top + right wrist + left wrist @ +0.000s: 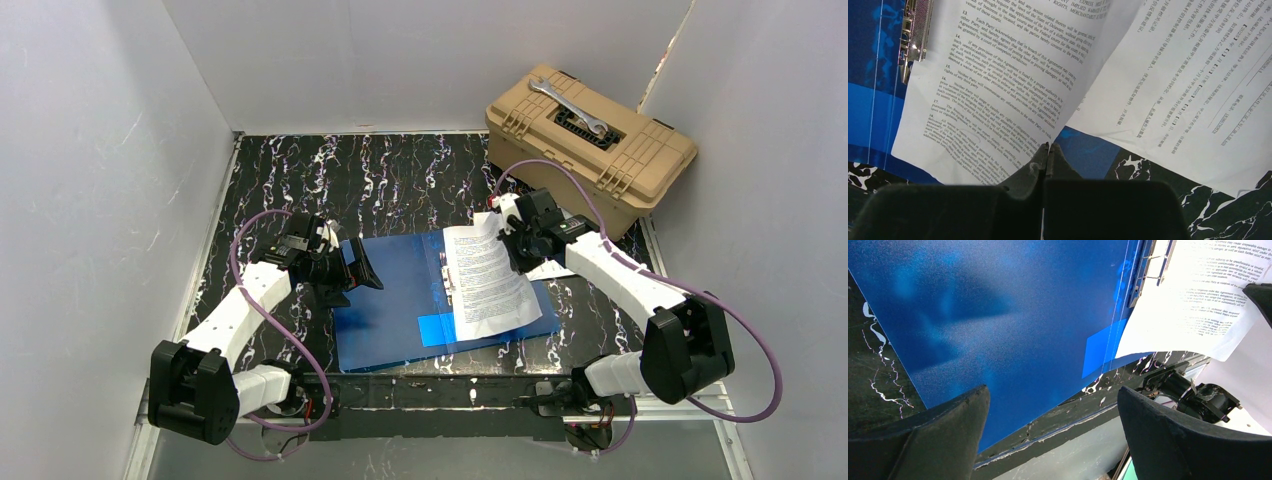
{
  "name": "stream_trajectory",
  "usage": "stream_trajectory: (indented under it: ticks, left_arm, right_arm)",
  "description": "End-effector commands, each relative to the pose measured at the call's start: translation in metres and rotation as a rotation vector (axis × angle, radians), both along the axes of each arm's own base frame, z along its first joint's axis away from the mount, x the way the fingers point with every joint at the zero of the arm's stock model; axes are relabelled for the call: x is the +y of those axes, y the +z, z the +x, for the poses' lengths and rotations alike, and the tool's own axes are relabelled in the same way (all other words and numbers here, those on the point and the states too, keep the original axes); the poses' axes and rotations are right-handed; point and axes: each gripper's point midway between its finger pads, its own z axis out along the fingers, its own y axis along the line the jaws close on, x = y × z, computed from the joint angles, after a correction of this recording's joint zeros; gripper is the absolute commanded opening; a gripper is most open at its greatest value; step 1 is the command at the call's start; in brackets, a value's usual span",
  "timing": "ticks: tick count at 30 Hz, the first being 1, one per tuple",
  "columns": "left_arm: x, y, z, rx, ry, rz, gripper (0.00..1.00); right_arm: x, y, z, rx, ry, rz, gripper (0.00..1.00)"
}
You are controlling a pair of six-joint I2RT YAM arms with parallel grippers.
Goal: Put the files into the folder
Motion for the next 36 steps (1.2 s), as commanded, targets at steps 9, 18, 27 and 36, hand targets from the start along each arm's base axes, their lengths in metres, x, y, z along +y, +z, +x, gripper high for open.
stream_trajectory:
  ticks: [9, 18, 27, 36]
  left_arm:
    - [0.001, 0.010, 0.001, -0.021, -0.014, 0.001, 0.98]
    - [0.001, 0.011, 0.003, -0.024, -0.019, 0.003, 0.98]
    - [0.001, 0.010, 0.000, -0.019, -0.026, 0.004, 0.98]
    - [0.001, 0.010, 0.001, -0.014, -0.028, 0.005, 0.98]
  right_arm:
    - [-0.014, 0.012, 0.004, -0.053, 0.032, -0.099, 0.01]
    - [-0.001, 0.007, -0.003, -0.044, 0.082, -0.063, 0.01]
    - [0.016, 0.007, 0.004, -0.057, 0.114, -0.064, 0.01]
    - [0.001, 0.012, 0.011, -0.097, 0.067, -0.143, 0.28]
